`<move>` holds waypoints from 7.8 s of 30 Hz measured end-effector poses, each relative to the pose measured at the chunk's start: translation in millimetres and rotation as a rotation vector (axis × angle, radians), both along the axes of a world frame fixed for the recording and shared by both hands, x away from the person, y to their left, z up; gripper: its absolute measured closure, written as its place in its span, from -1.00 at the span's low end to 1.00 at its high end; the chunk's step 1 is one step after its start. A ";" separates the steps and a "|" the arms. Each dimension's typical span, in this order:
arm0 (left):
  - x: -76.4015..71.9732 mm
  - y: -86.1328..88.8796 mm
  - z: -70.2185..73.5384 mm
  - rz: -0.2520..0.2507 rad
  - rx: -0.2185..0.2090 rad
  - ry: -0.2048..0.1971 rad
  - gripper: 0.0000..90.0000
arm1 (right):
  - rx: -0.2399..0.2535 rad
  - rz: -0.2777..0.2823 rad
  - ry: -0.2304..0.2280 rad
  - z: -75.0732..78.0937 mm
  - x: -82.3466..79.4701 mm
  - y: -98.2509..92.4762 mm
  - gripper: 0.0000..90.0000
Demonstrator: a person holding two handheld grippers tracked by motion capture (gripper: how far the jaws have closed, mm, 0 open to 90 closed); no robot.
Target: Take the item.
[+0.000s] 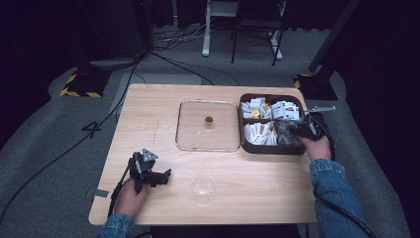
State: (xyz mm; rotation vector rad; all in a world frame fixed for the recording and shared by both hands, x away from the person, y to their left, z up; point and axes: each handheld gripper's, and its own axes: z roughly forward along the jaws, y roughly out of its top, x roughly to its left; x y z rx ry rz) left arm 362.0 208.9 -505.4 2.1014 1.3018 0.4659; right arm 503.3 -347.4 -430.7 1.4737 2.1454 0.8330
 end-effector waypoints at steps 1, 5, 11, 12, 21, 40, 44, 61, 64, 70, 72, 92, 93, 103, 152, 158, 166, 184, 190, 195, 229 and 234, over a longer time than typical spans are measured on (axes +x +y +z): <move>0.0 0.0 0.0 0.000 0.000 0.000 -1.00 | 0.000 -0.009 0.008 -1.2 0.3 0.5 0.30; 0.0 -0.1 -0.1 0.001 -0.001 0.000 -1.00 | -0.014 -0.029 0.014 -6.2 2.3 1.4 0.34; 0.0 0.0 0.0 0.000 0.000 0.000 -1.00 | -0.056 -0.013 -0.015 -3.6 0.7 4.1 0.64; 0.0 0.0 0.0 0.000 0.000 0.000 -1.00 | -0.065 -0.007 -0.027 -2.4 0.1 4.4 0.66; 0.0 -0.1 0.0 0.001 -0.001 0.000 -1.00 | -0.039 0.009 -0.064 7.4 -5.5 1.3 0.78; 0.0 0.0 0.0 0.000 0.000 0.000 -1.00 | 0.200 0.121 -0.209 47.2 -43.3 3.9 0.79; 0.0 -0.1 -0.1 0.002 -0.001 -0.001 -1.00 | 0.231 0.169 -0.244 57.5 -55.4 10.8 0.79; 0.0 0.0 0.0 0.001 0.000 0.000 -1.00 | 0.272 0.349 -0.297 85.9 -95.6 46.5 0.80; -0.5 -0.2 0.0 0.004 0.001 -0.001 -1.00 | 0.273 0.385 -0.295 88.7 -99.5 54.5 0.80; -1.1 0.1 0.2 0.004 0.004 0.001 -1.00 | 0.274 0.454 -0.295 92.7 -107.6 72.2 0.80; -1.2 0.0 0.0 0.005 0.001 0.000 -1.00 | 0.279 0.494 -0.295 95.2 -112.6 82.5 0.80; -1.1 -0.1 0.1 0.005 0.002 0.001 -1.00 | 0.295 0.745 -0.262 105.7 -147.8 155.9 0.80; -1.1 0.0 0.1 0.005 0.002 0.001 -1.00 | 0.298 0.753 -0.256 105.3 -149.4 158.9 0.80; -0.5 0.0 0.1 0.002 0.003 -0.001 -1.00 | 0.313 0.828 -0.212 96.8 -160.0 185.4 0.80; -1.0 0.1 0.2 0.002 0.004 0.001 -1.00 | 0.316 0.895 -0.069 26.5 -171.9 241.1 0.80; -1.0 -0.2 0.1 0.006 0.001 0.001 -1.00 | 0.278 0.884 -0.068 21.9 -172.8 245.3 0.57; -1.1 -0.4 0.1 0.008 -0.001 0.001 -1.00 | 0.349 0.892 -0.008 15.0 -168.5 249.0 0.13; -1.1 -0.4 0.0 0.007 -0.001 0.002 -1.00 | 0.305 0.799 -0.100 44.8 -174.2 216.8 -0.32; -1.0 0.1 0.2 0.002 0.004 0.001 -1.00 | 0.306 0.742 -0.104 49.4 -169.0 191.0 -0.52; -1.0 0.1 0.2 0.003 0.004 0.001 -1.00 | 0.274 0.684 -0.099 49.9 -164.2 173.4 -0.67; -0.9 0.0 0.2 0.003 0.004 0.001 -1.00 | 0.127 0.371 -0.071 -10.7 -146.8 69.0 -0.67; -0.9 0.0 0.2 0.003 0.004 0.001 -1.00 | 0.122 0.345 -0.021 -32.3 -146.4 63.3 -0.68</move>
